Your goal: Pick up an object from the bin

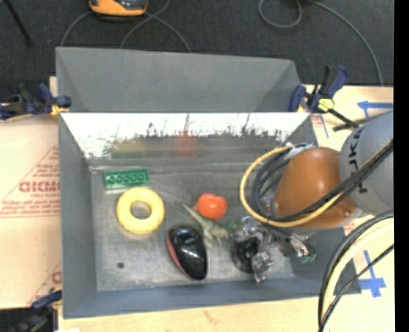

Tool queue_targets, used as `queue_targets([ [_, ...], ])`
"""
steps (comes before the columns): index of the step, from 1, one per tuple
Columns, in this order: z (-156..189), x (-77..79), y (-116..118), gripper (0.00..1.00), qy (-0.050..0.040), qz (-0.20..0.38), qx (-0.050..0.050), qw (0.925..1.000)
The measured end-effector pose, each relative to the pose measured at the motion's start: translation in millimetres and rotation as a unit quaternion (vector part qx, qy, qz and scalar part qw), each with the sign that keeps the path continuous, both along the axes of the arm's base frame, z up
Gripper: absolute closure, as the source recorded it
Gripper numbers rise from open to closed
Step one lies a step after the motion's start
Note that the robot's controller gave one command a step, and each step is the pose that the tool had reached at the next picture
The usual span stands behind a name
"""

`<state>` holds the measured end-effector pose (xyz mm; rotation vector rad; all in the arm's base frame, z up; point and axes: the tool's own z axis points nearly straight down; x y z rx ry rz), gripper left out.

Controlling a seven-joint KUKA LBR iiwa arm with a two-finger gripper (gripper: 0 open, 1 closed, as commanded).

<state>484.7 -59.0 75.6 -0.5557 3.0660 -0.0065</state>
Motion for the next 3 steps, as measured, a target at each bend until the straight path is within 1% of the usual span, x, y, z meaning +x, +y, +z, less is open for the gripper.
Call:
queue_targets([
  [1,0,0.0,0,1.00,0.0000,0.000,0.000,1.0000],
  [2,44,-5.8,-4,1.00,0.0146,0.006,0.000,0.9999],
  [3,44,37.3,-32,1.00,0.0038,0.007,-0.002,1.0000],
])
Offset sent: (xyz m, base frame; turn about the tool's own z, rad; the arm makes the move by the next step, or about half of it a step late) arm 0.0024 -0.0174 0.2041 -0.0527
